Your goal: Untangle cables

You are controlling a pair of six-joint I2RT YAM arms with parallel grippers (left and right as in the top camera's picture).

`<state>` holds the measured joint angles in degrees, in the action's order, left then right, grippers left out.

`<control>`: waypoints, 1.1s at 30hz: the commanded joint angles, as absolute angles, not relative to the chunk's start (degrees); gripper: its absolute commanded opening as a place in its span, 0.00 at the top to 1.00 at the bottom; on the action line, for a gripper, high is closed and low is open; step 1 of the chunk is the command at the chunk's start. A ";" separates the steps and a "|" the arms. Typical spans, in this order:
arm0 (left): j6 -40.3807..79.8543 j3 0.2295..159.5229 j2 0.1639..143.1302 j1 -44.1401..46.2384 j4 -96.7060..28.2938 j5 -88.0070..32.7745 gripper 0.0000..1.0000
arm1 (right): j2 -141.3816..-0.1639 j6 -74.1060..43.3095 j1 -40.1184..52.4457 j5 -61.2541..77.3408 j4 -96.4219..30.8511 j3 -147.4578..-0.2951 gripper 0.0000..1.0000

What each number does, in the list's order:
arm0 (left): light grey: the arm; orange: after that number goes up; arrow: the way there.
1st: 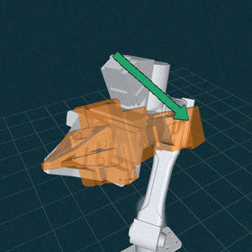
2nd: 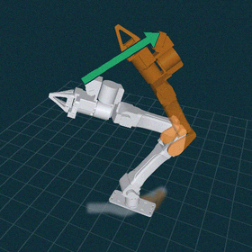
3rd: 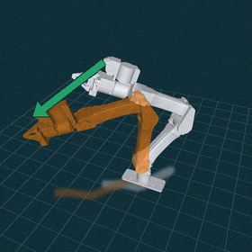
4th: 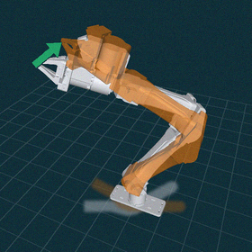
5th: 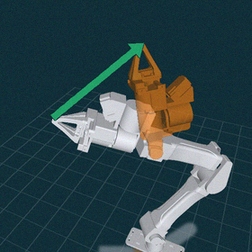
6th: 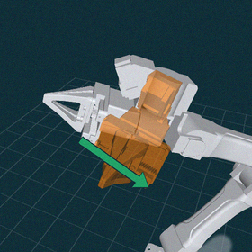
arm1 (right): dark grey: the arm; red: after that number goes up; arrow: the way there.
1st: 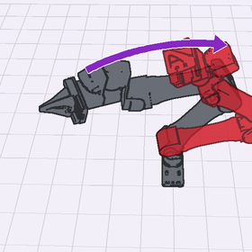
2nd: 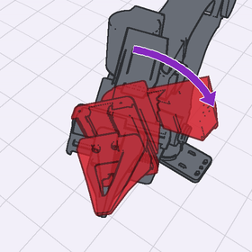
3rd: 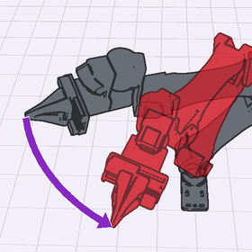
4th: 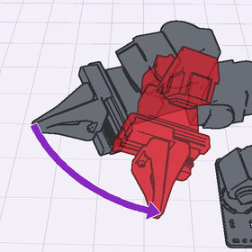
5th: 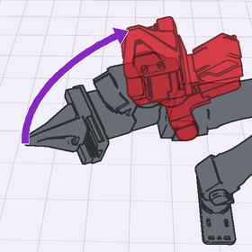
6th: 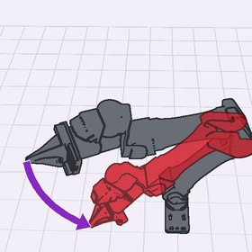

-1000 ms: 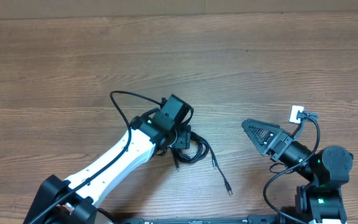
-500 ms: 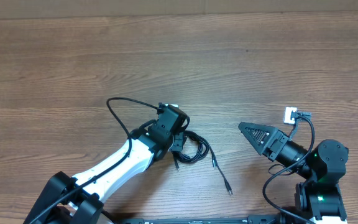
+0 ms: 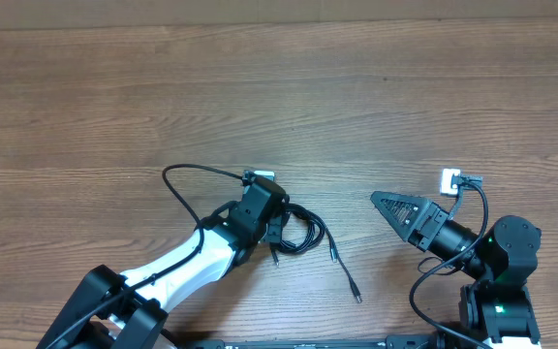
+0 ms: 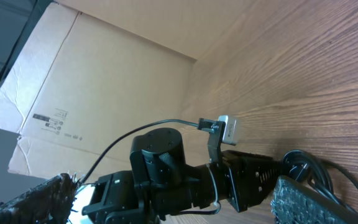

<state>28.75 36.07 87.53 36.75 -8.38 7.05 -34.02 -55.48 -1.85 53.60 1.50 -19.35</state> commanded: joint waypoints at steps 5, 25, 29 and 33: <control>28.93 33.08 88.92 36.75 -5.69 6.13 0.66 | -33.85 -55.18 -1.98 53.56 1.50 -20.32 0.00; 19.35 45.41 76.34 26.22 -24.84 -0.27 0.96 | -34.11 -41.30 -1.93 49.12 -11.35 -21.30 0.00; 13.54 48.05 66.63 24.23 -29.78 -8.40 0.96 | -35.11 -40.45 -1.93 48.88 -16.58 -26.33 0.00; 11.60 48.10 59.02 24.23 -31.20 -11.90 0.96 | -37.76 -36.58 -1.91 49.65 -26.96 -34.33 0.00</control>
<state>15.92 47.24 62.78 24.36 -30.30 -6.04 -36.71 -40.34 -1.85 49.10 -24.64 -28.82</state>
